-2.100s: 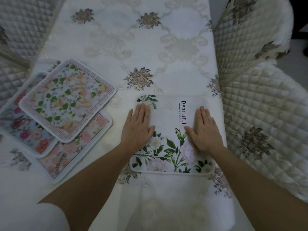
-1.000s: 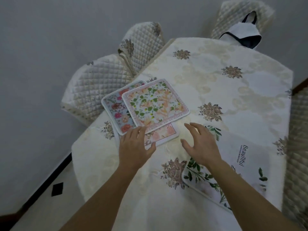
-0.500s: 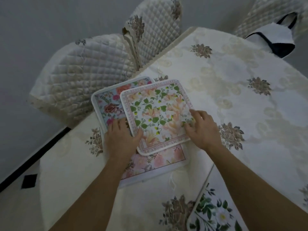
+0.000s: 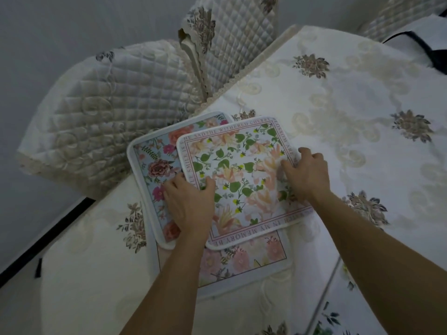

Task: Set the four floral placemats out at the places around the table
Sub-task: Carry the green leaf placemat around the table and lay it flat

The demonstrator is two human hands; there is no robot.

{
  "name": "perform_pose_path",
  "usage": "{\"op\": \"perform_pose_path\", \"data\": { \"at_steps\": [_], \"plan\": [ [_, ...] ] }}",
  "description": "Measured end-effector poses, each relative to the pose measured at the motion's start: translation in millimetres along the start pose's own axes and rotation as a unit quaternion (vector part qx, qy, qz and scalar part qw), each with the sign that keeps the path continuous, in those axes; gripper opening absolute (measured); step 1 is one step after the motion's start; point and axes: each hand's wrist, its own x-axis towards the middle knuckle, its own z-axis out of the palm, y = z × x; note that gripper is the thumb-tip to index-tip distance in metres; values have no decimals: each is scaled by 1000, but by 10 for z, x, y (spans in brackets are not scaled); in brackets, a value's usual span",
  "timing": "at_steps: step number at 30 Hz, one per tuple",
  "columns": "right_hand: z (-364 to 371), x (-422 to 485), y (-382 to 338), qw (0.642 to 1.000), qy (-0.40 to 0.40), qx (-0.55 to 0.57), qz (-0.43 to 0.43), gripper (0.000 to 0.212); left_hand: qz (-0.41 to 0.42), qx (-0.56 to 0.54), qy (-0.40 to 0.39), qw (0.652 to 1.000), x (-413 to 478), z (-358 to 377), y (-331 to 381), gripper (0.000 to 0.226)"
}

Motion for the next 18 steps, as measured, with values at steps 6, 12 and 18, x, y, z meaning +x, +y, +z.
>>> {"op": "perform_pose_path", "data": {
  "at_steps": [6, 12, 18],
  "plan": [
    [11, 112, 3, 994, -34, 94, 45, 62, -4, -51, -23, 998, 74, -8, 95, 39],
    [-66, -17, 61, 990, -49, 128, 16, 29, 9, -97, -73, 993, 121, -89, 95, 19],
    [-318, -413, 74, 979, -29, 203, 2, 22, 34, -183, -92, 978, -87, -326, 60, 13]
  ]
}}
